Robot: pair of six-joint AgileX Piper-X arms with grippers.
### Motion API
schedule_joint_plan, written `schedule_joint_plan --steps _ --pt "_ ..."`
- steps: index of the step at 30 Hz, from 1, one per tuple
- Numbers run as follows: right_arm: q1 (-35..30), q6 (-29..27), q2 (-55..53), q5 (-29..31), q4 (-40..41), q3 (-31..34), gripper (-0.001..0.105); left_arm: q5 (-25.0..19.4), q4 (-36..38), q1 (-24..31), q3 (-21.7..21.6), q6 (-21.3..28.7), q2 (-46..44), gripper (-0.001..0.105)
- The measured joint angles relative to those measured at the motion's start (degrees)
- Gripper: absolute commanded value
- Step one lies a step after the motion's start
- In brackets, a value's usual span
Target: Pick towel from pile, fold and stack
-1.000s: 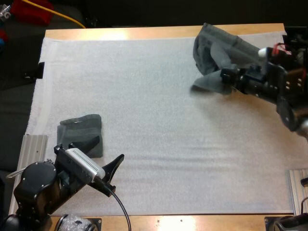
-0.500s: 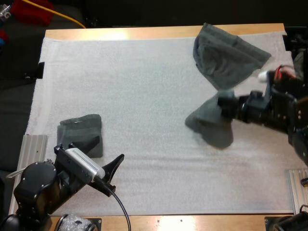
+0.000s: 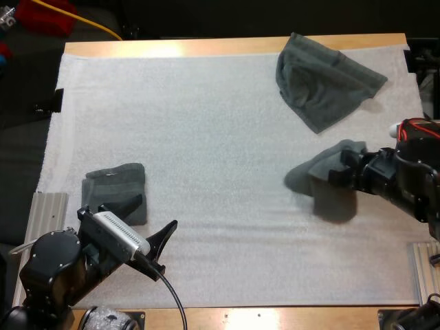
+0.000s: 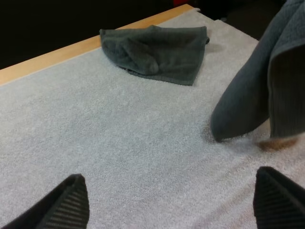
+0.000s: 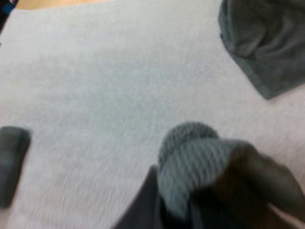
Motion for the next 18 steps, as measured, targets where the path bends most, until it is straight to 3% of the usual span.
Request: schedule_joint_plan --steps 4,14,18 --pt "0.0 -2.2 0.0 -0.5 0.6 -1.2 0.001 0.2 0.0 0.0 0.0 0.0 0.0 0.069" --pt "0.3 -4.4 7.8 -18.6 5.3 -1.3 0.001 0.3 0.0 0.0 0.0 0.0 0.0 0.069" --pt "3.9 -5.3 13.2 -20.2 5.3 -1.3 0.001 0.3 0.0 0.0 0.0 0.0 0.0 0.069"
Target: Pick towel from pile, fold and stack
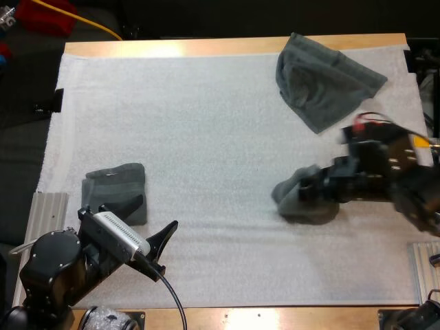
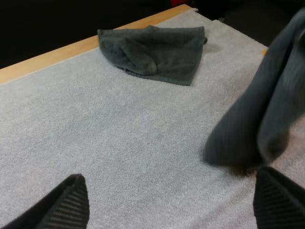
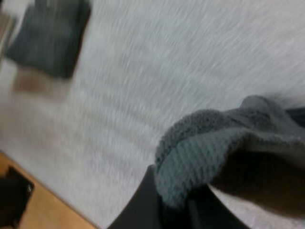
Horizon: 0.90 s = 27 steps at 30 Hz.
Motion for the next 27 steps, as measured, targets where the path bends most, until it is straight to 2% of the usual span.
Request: schedule_joint_plan --steps 5,9,19,22,27 --pt "7.2 -1.0 7.4 -0.5 -2.5 0.0 0.001 0.0 0.0 0.0 0.0 0.0 0.0 0.069" --pt "10.5 -0.1 13.0 -0.7 -8.2 0.0 0.001 0.0 0.0 0.0 0.0 0.0 0.0 0.069" --pt "10.9 5.3 21.2 -3.0 -28.2 0.0 0.001 0.0 0.0 0.0 0.0 0.0 0.0 0.069" --pt "10.9 5.5 22.5 -3.8 -32.1 0.0 0.001 0.0 0.0 0.0 0.0 0.0 0.0 0.069" --pt "11.2 6.9 25.6 -9.0 -35.1 0.0 0.001 0.0 0.0 0.0 0.0 0.0 0.0 0.069"
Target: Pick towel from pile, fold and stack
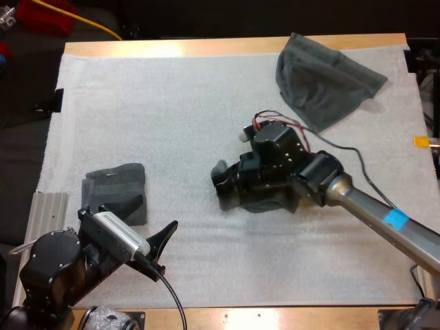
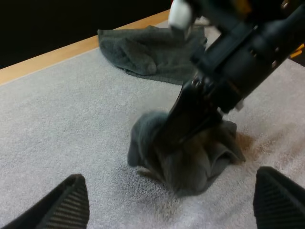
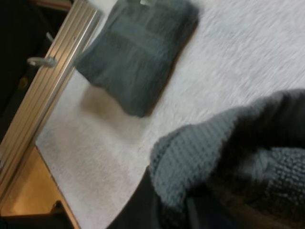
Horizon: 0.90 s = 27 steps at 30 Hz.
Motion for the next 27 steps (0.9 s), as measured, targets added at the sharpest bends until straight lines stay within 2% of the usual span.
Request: schedule_joint_plan --steps 5,7,9,11,12,14,15,18,22,27 --pt "1.8 1.0 2.5 -1.7 -0.2 0.0 0.001 0.0 0.0 0.0 0.0 0.0 0.0 0.069" --pt "2.8 1.0 3.2 -1.7 -0.2 0.0 0.006 0.0 0.0 0.0 0.0 0.0 0.0 0.069" --pt "3.7 1.2 3.7 -1.6 -0.6 0.0 0.019 0.0 0.0 0.0 0.0 0.0 0.0 0.069" --pt "4.3 1.5 3.9 -1.4 -1.0 0.0 0.044 0.0 0.0 0.0 0.0 0.0 0.0 0.069" --pt "4.6 1.4 3.8 -1.4 -1.3 0.0 0.051 0.0 0.0 0.0 0.0 0.0 0.0 0.069" --pt "4.9 1.6 3.8 -1.4 -1.7 -0.1 0.080 0.0 0.0 0.0 0.0 0.0 0.0 0.069" --pt "5.0 1.5 3.8 -1.7 -1.7 -0.3 0.084 0.0 0.0 0.0 0.0 0.0 0.0 0.069" --pt "5.3 2.2 3.8 -2.0 -1.7 -1.1 0.084 0.0 0.0 0.0 0.0 0.0 0.0 0.069" --pt "5.4 2.6 2.1 -1.4 -1.0 -1.5 0.073 0.0 0.0 0.0 0.0 0.0 0.0 0.069" --pt "5.4 1.7 -2.4 6.2 3.3 -1.5 0.072 0.0 0.1 0.0 0.0 0.0 0.0 0.069"
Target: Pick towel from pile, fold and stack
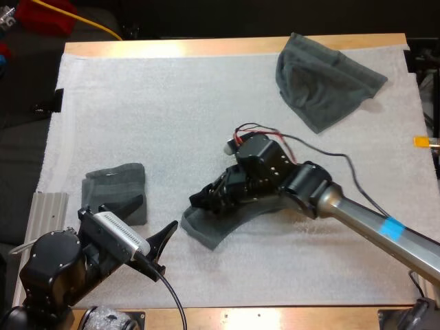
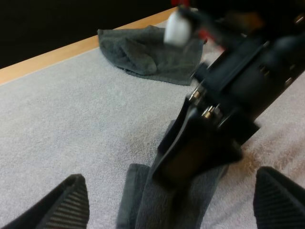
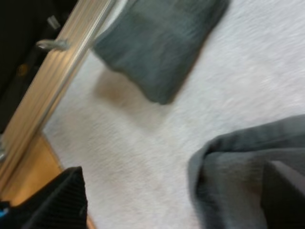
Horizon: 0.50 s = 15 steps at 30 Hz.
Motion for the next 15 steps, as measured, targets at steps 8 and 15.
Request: schedule_joint_plan --steps 8,15 --pt "0.0 -3.1 -7.8 10.0 9.3 -0.1 0.072 4.8 4.5 0.0 0.0 -1.5 0.0 0.069" --pt "0.0 -5.0 -12.5 19.0 19.1 -0.1 0.072 10.7 10.3 0.0 0.0 -6.4 0.0 0.069"
